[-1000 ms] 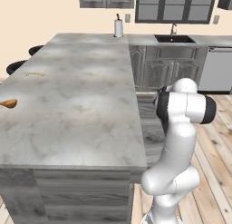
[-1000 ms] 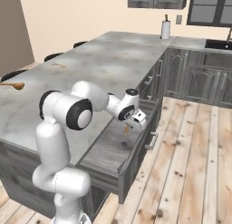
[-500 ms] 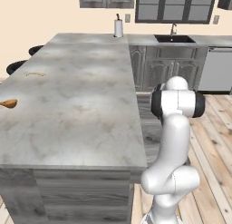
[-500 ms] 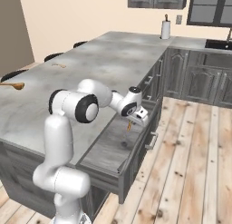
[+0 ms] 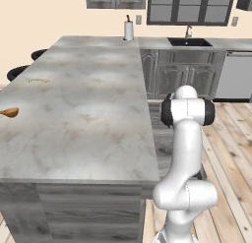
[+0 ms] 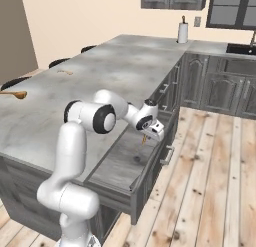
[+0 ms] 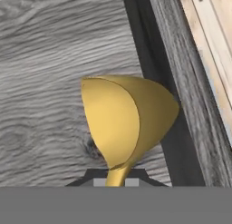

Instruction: Pick up the metallic utensils from the counter and place them in the open drawer. Make sure not to pick up any wooden utensils.

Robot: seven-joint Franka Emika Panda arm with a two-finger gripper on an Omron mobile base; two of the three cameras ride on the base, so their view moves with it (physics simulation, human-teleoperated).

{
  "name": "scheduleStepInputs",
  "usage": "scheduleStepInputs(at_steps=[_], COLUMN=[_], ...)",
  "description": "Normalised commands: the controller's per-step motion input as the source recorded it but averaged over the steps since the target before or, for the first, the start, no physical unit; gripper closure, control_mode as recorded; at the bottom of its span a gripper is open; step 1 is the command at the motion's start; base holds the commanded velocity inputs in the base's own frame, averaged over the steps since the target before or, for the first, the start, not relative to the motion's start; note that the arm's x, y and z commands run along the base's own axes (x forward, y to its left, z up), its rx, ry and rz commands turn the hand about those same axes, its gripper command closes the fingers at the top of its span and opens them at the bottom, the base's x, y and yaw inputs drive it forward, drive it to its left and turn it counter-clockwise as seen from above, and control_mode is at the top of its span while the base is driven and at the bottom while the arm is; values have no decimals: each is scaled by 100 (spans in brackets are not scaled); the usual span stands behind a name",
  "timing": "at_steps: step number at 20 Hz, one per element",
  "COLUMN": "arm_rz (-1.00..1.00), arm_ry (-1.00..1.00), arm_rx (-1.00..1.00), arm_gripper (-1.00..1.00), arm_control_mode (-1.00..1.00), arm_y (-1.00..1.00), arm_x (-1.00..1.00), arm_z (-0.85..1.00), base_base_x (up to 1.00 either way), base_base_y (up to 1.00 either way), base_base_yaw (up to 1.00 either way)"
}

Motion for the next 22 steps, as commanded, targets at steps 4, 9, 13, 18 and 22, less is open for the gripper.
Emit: scheduleStepInputs(at_steps=[4, 9, 13, 18, 22], arm_rz=[0, 0, 0, 0, 0], arm_ry=[0, 0, 0, 0, 0], arm_rx=[3, 0, 0, 0, 0], arm_gripper=[100, 100, 100, 100, -100], arm_control_mode=[-100, -100, -100, -100, -100], arm_y=[0, -1, -5, -2, 0], arm_x=[19, 18, 22, 22, 18], arm_z=[-55, -46, -39, -41, -44], base_base_x=[0, 0, 0, 0, 0], base_base_y=[0, 0, 0, 0, 0], base_base_yaw=[0, 0, 0, 0, 0])
